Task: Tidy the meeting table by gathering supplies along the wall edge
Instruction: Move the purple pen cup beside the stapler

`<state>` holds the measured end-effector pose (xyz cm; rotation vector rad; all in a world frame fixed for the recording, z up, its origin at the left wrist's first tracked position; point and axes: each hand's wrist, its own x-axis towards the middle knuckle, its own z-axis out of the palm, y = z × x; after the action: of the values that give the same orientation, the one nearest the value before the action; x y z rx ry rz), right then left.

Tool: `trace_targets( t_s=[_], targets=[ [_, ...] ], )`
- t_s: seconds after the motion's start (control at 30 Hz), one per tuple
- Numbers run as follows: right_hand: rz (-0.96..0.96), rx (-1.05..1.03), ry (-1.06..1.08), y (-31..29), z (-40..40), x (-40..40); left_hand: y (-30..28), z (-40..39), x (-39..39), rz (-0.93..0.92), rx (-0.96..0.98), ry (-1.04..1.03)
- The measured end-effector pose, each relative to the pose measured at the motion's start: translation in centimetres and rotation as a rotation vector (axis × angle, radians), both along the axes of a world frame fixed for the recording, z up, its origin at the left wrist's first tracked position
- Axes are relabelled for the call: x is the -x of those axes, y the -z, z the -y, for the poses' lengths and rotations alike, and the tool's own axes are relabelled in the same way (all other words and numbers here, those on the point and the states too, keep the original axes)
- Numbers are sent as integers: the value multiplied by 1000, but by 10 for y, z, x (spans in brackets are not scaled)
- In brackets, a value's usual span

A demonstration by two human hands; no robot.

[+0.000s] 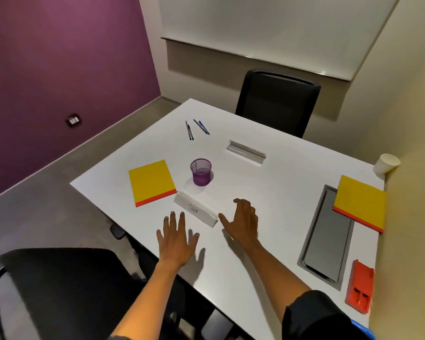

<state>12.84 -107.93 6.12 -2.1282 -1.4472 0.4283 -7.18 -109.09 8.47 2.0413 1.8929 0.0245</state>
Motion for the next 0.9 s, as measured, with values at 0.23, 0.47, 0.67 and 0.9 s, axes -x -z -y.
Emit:
trace_targets(
  t_s=[0.23,0.47,0.67,0.9],
  targets=[
    [-95,62,-52,5,-44,13,8,-20,15,10,27,-83],
    [-237,130,-111,32,-108,14,30,-44,26,-28,48,-119],
    [-272,18,-194,50,-166,15,51,-65,41,-76,28,-123],
    [-158,-73,-286,81,-211,16,66,-73,49,-57,37,-147]
  ],
)
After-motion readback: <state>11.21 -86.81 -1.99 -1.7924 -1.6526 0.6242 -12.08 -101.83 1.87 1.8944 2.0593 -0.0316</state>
